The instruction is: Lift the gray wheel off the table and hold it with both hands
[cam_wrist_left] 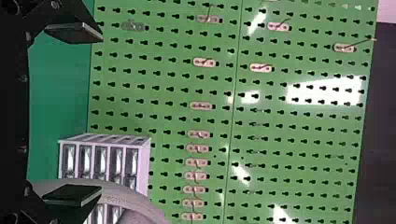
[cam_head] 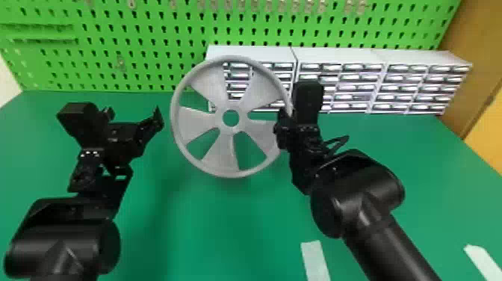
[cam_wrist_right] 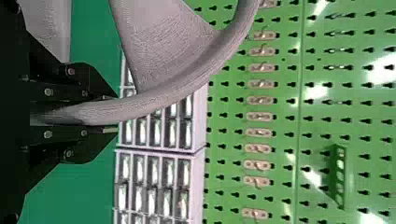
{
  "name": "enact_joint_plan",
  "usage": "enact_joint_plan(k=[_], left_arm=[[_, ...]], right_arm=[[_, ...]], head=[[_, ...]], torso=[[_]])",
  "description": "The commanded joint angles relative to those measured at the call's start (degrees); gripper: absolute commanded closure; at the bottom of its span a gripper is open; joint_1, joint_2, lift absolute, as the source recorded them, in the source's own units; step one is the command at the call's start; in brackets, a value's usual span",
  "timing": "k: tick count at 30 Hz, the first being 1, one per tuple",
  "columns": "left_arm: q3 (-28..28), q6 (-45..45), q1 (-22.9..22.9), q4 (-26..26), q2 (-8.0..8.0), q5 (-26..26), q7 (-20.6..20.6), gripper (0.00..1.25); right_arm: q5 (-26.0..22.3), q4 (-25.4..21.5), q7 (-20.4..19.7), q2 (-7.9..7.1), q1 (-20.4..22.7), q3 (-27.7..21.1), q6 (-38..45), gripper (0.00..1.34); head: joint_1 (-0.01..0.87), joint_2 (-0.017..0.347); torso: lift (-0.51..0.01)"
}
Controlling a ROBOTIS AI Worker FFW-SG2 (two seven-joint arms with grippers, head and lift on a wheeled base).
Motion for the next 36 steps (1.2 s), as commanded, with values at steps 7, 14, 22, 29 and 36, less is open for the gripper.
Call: enact_joint_plan(k=[7,14,22,29,36], left_arm=[[-0.14,0.09,0.12,-0.14,0.0,0.0,0.0,0.14],[-0.14,0.26,0.21,-0.23,0.0,0.18,0.0,0.14],[-0.75,0.62,0.83,-2.08,0.0,1.06,0.0,0.14],[-5.32,-1.93,2.94,-5.5,0.0,2.99,4.57,0.14],[-9.8,-5.89,4.43,-5.77,-0.09,3.87,9.32,0.14]], right_arm=[[6.25,1.87,-0.09,-0.03,0.82,0.47,-12.28,1.08],[9.15,4.24,-0.09,0.06,0.91,0.82,-19.14,1.09],[9.15,5.12,0.0,-0.21,0.91,1.26,-21.69,1.09],[9.5,5.12,0.0,-0.21,0.91,1.17,-21.42,1.09],[9.94,5.03,0.0,-0.03,0.82,0.99,-21.33,1.09]], head=[[0.711,0.015],[0.711,0.015],[0.711,0.015],[0.711,0.015],[0.711,0.015]], torso=[[-0.098],[-0.098],[-0.098],[-0.098],[-0.098]])
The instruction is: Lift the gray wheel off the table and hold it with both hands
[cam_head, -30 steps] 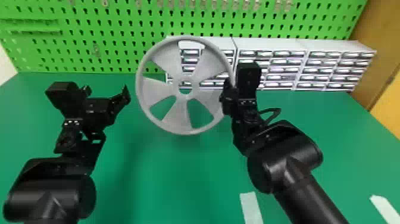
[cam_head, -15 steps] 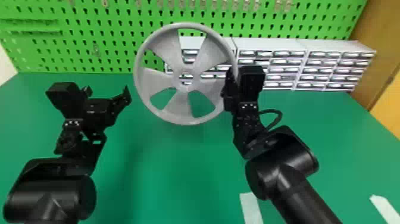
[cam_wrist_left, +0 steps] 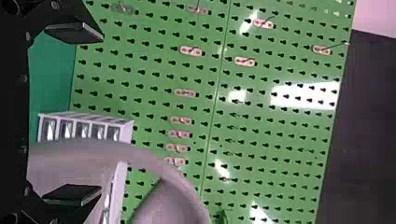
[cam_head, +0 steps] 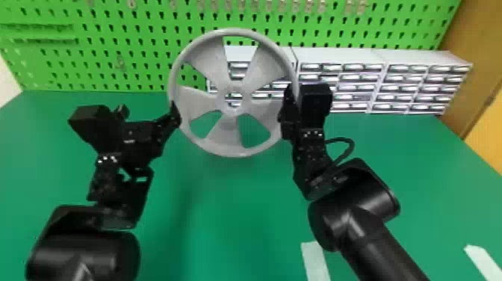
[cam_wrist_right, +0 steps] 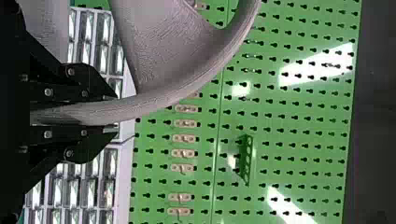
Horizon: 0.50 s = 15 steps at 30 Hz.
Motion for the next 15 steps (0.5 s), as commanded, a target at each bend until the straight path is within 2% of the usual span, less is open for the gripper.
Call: enact_joint_plan(k=[1,11,15], left_arm=[[-2.45,-2.11,0.79,0.43,-0.06,0.34,1.43,0.14],[-3.77,-6.16,1.76,3.15,-0.06,2.01,4.86,0.14],[-3.77,-6.68,1.41,4.38,-0.06,2.62,4.95,0.14]], right_arm=[[0.37,0.0,-0.06,0.15,-0.17,-0.03,-0.04,1.09],[1.42,-0.97,0.03,0.33,-0.7,0.06,-1.71,1.09],[1.69,-1.85,0.03,0.33,-0.79,0.15,-2.32,1.09]], head=[[0.711,0.015],[0.711,0.015],[0.711,0.015]], torso=[[-0.098],[-0.098],[-0.098]])
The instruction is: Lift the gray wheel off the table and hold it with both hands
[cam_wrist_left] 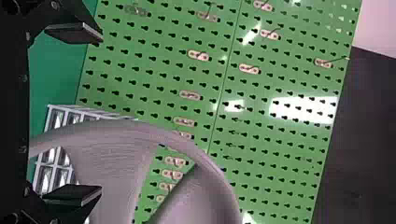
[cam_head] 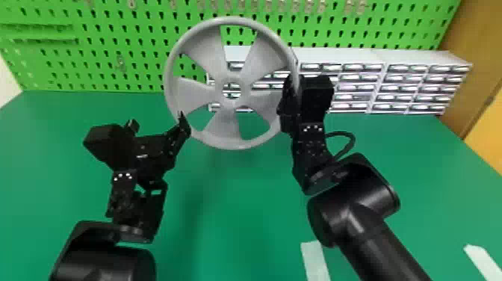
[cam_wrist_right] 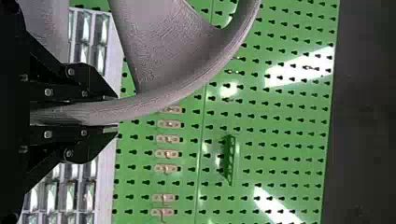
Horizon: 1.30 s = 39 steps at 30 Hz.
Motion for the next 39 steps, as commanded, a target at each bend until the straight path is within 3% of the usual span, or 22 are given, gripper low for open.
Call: enact_joint_plan(k=[1,10,33,39], left_arm=[[-0.08,-0.82,-0.4,1.36,0.0,0.71,0.06,0.14],[-0.25,-2.66,-1.81,3.91,0.0,1.68,0.06,0.16],[-1.31,-5.65,-4.71,8.66,0.0,1.42,0.58,0.25],[-1.75,-5.65,-4.97,8.92,0.0,1.77,1.2,0.39]], right_arm=[[0.28,-1.04,0.07,0.02,-0.09,0.05,-0.76,1.09],[0.9,-3.32,0.07,0.02,-0.09,1.02,-1.81,1.09],[0.81,-3.32,0.07,0.02,0.17,2.16,-1.55,1.09],[0.81,-3.32,0.07,0.02,0.08,2.25,-1.55,1.09]], head=[[0.711,0.015],[0.711,0.015],[0.711,0.015],[0.711,0.015]], torso=[[-0.098],[-0.098],[-0.098],[-0.098]])
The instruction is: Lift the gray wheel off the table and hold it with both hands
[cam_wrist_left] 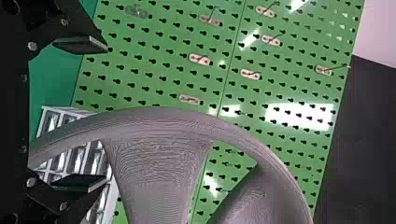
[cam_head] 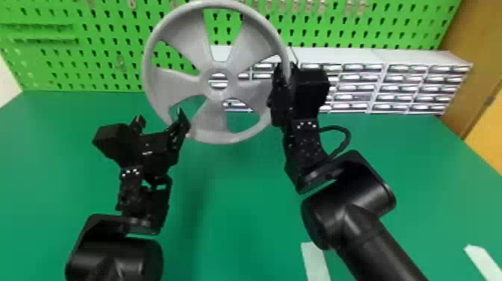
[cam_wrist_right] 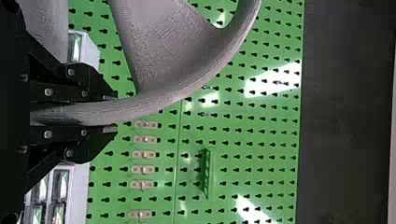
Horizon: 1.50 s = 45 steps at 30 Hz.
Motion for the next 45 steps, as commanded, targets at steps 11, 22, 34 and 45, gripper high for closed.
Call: enact_joint_plan(k=[11,22,34,45], left_arm=[[-1.99,0.24,-0.18,-0.42,0.0,1.47,3.01,0.82],[-3.22,3.49,0.44,-4.02,0.0,1.03,9.6,1.01],[-2.43,3.58,0.53,-4.37,0.09,1.11,10.13,1.02],[-1.9,4.1,0.7,-5.34,0.09,1.03,10.04,1.02]], right_arm=[[0.02,0.0,0.0,-0.17,0.09,-0.02,-0.1,1.09],[0.02,0.0,0.0,-0.25,0.44,-0.02,-0.1,1.09],[0.02,-0.17,-0.09,-0.34,1.49,0.33,-1.07,1.09],[0.11,-0.44,0.0,-0.69,2.81,0.51,-1.59,1.09]], head=[[0.711,0.015],[0.711,0.015],[0.711,0.015],[0.711,0.015]], torso=[[-0.098],[-0.098],[-0.098],[-0.098]])
